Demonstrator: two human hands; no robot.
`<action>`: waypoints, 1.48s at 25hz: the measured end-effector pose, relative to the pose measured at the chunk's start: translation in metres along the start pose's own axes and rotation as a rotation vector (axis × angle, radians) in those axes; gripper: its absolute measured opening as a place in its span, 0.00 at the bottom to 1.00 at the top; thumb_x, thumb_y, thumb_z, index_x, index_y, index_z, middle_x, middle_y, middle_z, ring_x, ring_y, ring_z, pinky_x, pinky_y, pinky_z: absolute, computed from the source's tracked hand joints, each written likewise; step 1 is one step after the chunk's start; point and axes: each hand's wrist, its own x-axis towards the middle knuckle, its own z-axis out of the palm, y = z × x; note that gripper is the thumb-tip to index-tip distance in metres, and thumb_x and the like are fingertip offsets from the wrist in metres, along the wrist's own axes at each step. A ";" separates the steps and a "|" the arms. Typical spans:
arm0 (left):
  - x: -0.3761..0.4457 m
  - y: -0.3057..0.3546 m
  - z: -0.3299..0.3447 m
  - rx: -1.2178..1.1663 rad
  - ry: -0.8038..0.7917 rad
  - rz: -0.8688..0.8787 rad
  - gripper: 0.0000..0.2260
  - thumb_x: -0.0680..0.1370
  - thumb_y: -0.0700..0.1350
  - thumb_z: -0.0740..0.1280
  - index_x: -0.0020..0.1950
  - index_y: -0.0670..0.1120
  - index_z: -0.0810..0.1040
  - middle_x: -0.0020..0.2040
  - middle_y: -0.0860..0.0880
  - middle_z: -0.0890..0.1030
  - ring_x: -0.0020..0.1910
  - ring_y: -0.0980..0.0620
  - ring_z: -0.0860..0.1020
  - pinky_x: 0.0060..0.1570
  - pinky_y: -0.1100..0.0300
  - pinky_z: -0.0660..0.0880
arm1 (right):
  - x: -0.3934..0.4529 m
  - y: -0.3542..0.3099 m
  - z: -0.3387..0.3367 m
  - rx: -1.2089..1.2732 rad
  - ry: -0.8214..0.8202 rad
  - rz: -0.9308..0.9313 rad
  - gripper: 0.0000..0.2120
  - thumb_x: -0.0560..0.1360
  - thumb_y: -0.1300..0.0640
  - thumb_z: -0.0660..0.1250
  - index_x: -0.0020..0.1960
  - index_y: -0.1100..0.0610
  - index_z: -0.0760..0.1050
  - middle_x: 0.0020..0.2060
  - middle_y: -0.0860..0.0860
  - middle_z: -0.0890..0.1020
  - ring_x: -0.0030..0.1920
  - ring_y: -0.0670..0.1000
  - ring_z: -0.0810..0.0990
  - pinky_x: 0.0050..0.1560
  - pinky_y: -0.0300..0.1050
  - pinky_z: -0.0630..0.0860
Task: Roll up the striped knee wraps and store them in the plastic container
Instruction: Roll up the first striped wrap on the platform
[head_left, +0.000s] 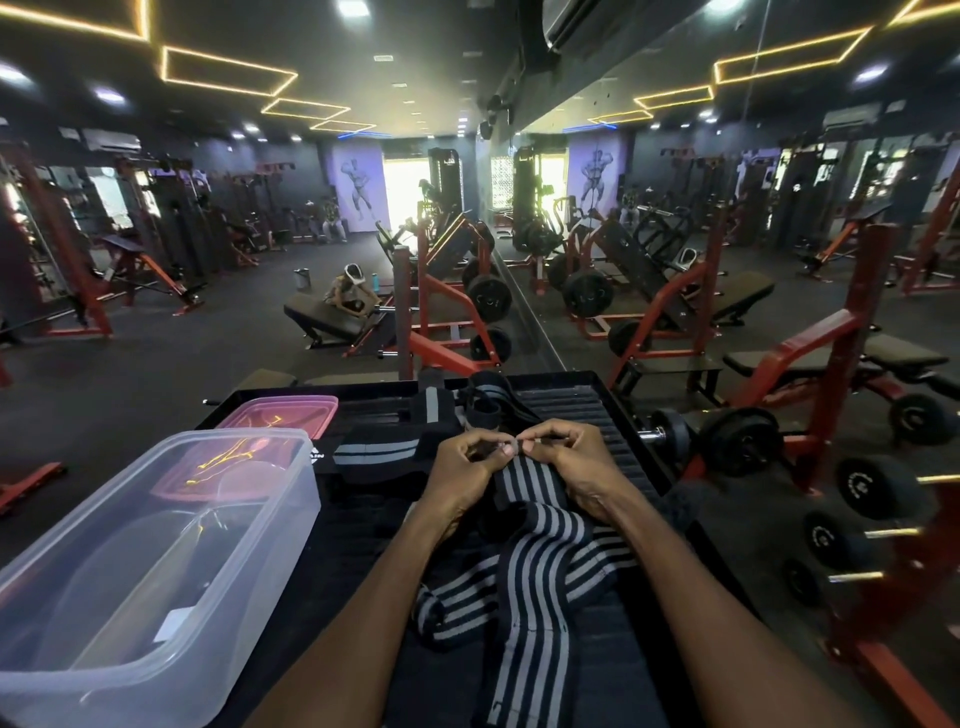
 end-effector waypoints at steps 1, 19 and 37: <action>0.000 0.000 -0.001 0.031 0.021 0.031 0.05 0.75 0.39 0.74 0.46 0.49 0.85 0.47 0.54 0.85 0.47 0.63 0.82 0.45 0.72 0.75 | 0.000 0.000 0.001 0.015 -0.001 0.009 0.05 0.73 0.70 0.72 0.44 0.62 0.84 0.42 0.56 0.86 0.46 0.50 0.85 0.51 0.42 0.81; 0.000 0.003 -0.005 0.045 0.076 0.052 0.08 0.72 0.40 0.77 0.49 0.50 0.85 0.48 0.52 0.85 0.49 0.56 0.81 0.47 0.69 0.76 | -0.001 0.000 0.001 -0.035 -0.018 0.070 0.06 0.74 0.66 0.73 0.50 0.60 0.85 0.46 0.56 0.87 0.49 0.53 0.86 0.51 0.47 0.82; 0.000 -0.002 0.009 -0.510 0.096 -0.268 0.13 0.73 0.38 0.76 0.55 0.34 0.82 0.53 0.35 0.84 0.54 0.40 0.83 0.57 0.50 0.80 | -0.003 -0.004 0.003 0.108 0.064 0.092 0.06 0.74 0.66 0.73 0.51 0.63 0.83 0.45 0.55 0.87 0.48 0.52 0.85 0.55 0.47 0.81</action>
